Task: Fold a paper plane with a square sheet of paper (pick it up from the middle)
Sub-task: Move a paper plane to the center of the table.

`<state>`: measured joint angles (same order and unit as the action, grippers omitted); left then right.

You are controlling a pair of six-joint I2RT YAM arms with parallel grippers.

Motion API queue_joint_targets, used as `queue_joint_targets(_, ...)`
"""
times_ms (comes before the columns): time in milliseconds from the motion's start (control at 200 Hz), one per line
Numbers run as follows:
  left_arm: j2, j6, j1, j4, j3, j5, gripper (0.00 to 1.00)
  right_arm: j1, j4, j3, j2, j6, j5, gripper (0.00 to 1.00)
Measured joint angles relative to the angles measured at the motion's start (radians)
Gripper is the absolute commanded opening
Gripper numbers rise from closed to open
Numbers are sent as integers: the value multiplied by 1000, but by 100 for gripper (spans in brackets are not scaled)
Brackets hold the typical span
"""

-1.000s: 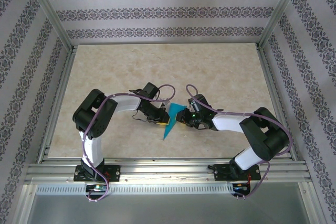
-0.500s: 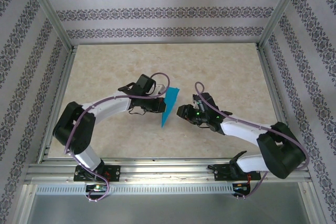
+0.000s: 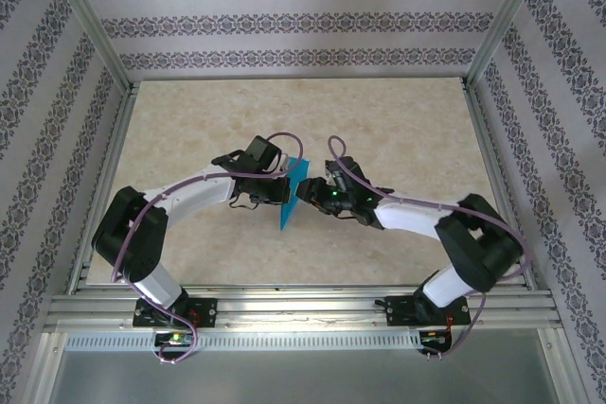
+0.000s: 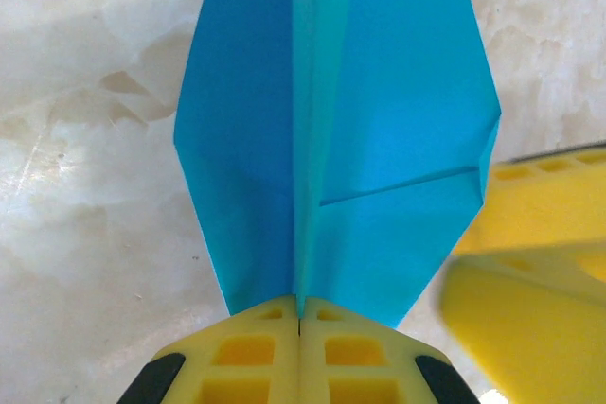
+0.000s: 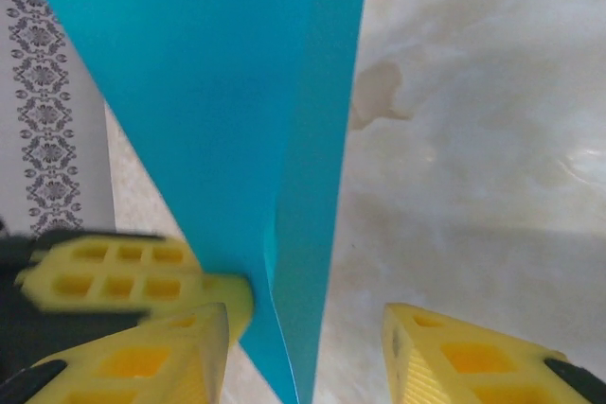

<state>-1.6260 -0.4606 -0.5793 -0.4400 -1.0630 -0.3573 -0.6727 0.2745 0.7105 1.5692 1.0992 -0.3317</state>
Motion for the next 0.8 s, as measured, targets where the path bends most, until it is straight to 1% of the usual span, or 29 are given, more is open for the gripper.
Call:
queue_joint_targets(65, 0, -3, -3, -3, 0, 4, 4, -4, 21, 25, 59, 18, -1, 35)
queue_joint_targets(120, 0, -8, -4, -9, 0, 17, 4, -4, 35, 34, 94, 27, 0, 27)
queue_joint_targets(210, -2, -15, -4, -15, 0, 28, 5, -4, 49, 34, 133, 40, -2, 19)
queue_joint_targets(330, -24, -22, -4, -17, 0, 27, 6, -4, 83, 34, 171, 38, -26, 12)
queue_joint_targets(375, -40, -24, -4, -16, 0, 22, 7, -4, 97, 34, 183, 39, -39, 11)
queue_joint_targets(545, -85, -42, -4, -16, 0, 14, 16, -3, 177, 17, 225, 48, -78, 7)
queue_joint_targets(799, -119, -54, -4, -7, 0, -18, 17, 3, 209, 5, 242, 51, -104, 7)
